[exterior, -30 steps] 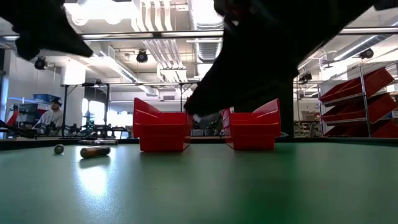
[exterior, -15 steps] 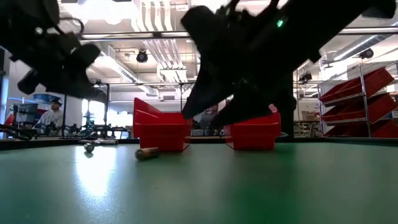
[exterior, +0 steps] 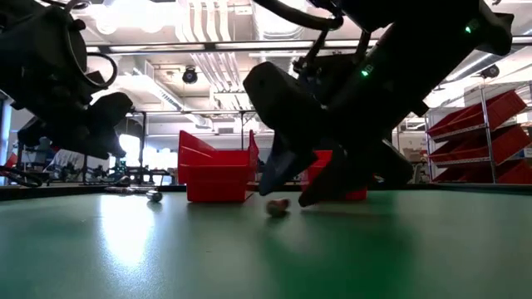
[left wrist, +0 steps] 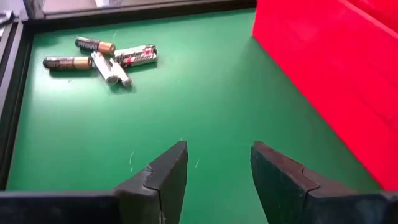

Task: Sort batteries
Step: Put the black battery into the left red bin

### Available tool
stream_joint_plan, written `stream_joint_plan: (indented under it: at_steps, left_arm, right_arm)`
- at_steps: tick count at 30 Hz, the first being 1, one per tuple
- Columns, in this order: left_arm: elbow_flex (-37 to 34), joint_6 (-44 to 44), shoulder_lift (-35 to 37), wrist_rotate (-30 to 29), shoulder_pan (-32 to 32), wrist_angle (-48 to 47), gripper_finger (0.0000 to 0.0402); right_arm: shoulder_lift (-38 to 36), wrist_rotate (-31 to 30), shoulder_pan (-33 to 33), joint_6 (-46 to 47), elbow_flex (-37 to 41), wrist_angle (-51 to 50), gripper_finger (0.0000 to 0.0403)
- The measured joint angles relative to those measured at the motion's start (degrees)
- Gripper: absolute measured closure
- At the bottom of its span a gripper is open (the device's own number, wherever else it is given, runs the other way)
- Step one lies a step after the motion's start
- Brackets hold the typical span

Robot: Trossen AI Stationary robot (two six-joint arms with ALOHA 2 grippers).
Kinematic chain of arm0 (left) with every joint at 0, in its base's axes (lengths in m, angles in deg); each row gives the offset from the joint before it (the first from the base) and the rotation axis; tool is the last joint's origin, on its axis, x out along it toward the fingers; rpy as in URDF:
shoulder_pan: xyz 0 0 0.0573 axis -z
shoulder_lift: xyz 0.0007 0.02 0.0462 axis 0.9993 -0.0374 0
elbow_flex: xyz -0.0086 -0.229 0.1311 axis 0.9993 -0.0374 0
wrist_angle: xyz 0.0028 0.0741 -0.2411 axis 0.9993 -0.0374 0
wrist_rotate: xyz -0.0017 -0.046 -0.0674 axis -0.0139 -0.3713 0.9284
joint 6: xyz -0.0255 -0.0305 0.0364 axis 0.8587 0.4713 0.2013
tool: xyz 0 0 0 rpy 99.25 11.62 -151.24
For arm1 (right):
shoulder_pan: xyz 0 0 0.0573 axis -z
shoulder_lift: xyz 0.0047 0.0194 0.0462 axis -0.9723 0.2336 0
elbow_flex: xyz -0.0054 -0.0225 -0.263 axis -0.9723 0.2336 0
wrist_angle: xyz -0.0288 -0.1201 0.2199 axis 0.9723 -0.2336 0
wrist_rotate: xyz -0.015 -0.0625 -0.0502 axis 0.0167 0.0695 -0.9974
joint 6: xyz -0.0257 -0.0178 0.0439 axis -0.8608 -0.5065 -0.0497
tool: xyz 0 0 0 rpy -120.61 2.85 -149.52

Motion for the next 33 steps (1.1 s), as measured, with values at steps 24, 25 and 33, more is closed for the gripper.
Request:
stream_joint_plan:
  at_steps: [24, 25, 33]
  left_arm:
    - [2.71, -4.84, -0.17, -0.8, 0.02, 0.18, 0.0244]
    - [2.71, -4.84, -0.17, -0.84, 0.02, 0.27, 0.0244]
    - [2.7, -4.82, -1.11, -0.84, 0.02, 1.01, 0.0244]
  right_arm:
    - [-5.34, -3.19, -10.92, 16.39, -4.27, -25.26, 0.0149]
    - [-4.87, -3.37, -11.25, 17.51, -4.28, -25.18, 0.0149]
    - [-0.26, -4.35, -10.47, 21.43, -4.17, -22.21, 0.0161]
